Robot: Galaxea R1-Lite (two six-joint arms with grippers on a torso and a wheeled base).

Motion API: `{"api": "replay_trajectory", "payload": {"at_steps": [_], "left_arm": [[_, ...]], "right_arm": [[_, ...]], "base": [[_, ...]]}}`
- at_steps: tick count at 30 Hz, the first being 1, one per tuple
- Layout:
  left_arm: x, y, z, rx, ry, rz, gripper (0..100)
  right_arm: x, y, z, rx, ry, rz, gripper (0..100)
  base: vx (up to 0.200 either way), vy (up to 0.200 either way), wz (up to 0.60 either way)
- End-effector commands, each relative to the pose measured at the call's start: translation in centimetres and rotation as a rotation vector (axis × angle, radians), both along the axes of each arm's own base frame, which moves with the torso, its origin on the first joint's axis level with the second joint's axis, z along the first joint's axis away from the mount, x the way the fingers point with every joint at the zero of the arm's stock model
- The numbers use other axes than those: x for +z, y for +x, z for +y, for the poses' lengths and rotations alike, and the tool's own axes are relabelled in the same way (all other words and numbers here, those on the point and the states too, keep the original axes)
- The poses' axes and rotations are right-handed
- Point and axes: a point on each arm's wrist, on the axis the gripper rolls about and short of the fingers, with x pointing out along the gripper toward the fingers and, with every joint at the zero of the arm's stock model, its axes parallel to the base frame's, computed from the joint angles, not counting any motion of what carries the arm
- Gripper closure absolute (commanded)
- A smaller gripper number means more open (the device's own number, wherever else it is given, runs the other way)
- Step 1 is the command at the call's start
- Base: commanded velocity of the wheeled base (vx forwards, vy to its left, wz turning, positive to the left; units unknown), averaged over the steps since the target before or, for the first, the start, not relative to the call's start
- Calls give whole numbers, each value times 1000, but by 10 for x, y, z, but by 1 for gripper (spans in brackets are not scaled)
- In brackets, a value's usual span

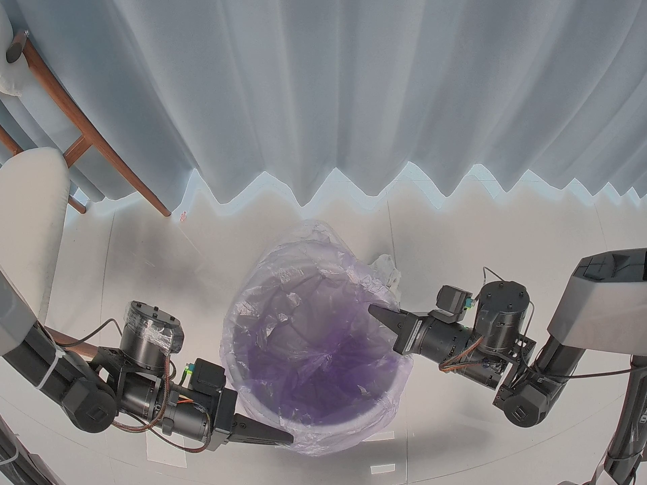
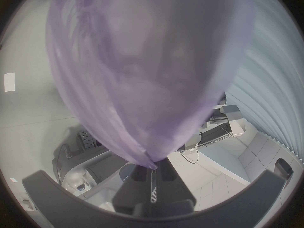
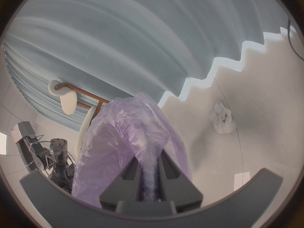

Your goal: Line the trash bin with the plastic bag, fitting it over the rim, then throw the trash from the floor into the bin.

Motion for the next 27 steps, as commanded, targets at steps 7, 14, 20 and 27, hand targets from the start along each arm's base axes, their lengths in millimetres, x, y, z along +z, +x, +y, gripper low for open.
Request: {"api": "replay_trajectory", "payload": {"at_steps": [7,14,20,27], "left_arm": [[-5,-9,-6,-36,17,22,100],[-21,-10,-6,-26,105,-10,100],[-31,-8,-7,-21,155,-32,100],[-30,-6,-4,-9,154,-35,100]], "right_arm": [[-1,3,0,-7,8,4,100],[14,9,-6,-33,111,39,100],[24,7,-10,-15,161,54,100],[29,5,-11,-4,168,50,100]], "base": [[0,0,0],[0,0,0],[0,0,0],[0,0,0]]}}
